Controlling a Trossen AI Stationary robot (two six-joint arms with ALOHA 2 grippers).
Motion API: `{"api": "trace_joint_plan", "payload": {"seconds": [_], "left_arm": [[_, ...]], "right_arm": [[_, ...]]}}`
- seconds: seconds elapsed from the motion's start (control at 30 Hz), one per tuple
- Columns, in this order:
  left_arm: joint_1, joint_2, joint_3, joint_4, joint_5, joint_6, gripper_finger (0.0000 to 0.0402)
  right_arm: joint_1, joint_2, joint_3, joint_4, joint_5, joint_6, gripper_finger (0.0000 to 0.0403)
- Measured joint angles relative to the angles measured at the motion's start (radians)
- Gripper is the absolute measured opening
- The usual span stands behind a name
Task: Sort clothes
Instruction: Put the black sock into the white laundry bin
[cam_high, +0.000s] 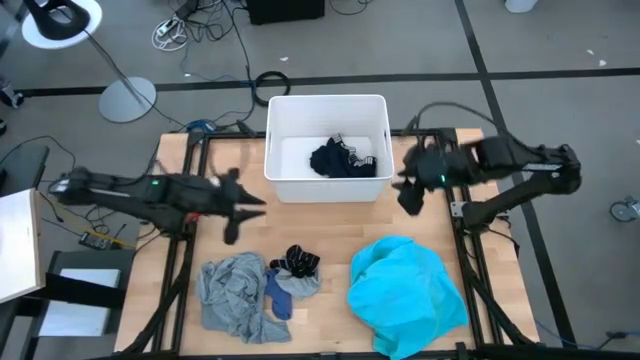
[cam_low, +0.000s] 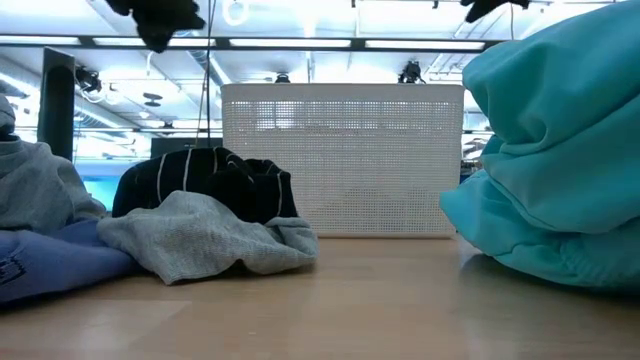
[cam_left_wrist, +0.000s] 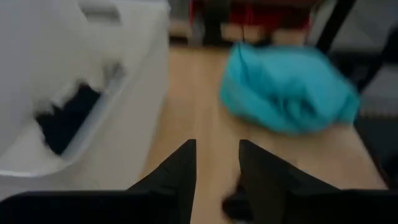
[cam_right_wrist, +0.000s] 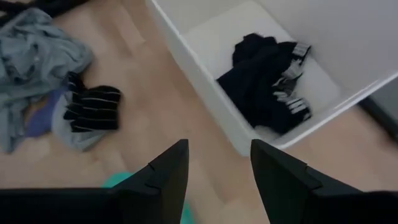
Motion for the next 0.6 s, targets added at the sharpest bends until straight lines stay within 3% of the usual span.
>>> {"api": "trace_joint_plan", "payload": {"seconds": [0.17,0.47,0.6], "left_arm": [[-0.065,0.225,0.114,-0.138,0.016,-0.108,0.0127],[-0.143,0.509,0.157,-0.153,0.088,-0.248,0.0127],[-0.162,0.6,0.157,-0.139,0.116,-0.288,0.0127]], "right_arm": [[0.174,-0.028,-0.165,0.111,0.073,0.134,0.0173],[0.393,0.015,-0.401,0.253,0.28,0.373,0.0173],[0.451,0.031,-0.456,0.29,0.306,0.462,0.0173]]}}
